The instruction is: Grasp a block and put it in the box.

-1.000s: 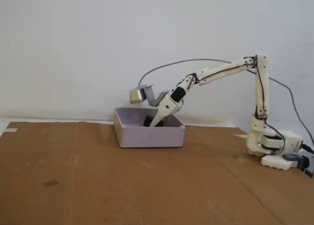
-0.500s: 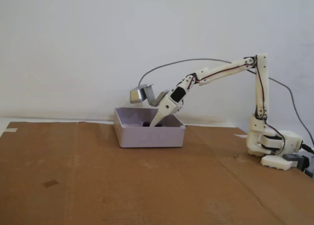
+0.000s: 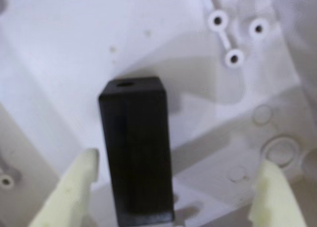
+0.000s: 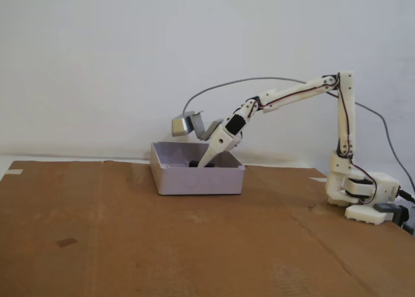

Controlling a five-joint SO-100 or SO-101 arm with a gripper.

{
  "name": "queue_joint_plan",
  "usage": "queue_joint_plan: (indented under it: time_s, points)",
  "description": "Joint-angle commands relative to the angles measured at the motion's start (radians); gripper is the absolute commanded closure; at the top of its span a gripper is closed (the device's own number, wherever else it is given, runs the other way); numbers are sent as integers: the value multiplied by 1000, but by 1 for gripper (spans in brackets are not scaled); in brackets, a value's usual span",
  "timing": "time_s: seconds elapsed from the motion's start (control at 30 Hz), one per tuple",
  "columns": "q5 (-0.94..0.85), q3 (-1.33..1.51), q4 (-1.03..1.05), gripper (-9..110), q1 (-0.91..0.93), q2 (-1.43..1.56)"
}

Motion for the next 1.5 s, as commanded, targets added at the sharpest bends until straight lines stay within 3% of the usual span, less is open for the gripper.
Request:
queue_joint_plan:
  time_s: [0.0,0.63,1.47]
  points:
    - [-11,-86,-9,63,-32,183]
    - [-11,-196,6,63,-51,224]
    - [-5,-207,175,63,-60,446]
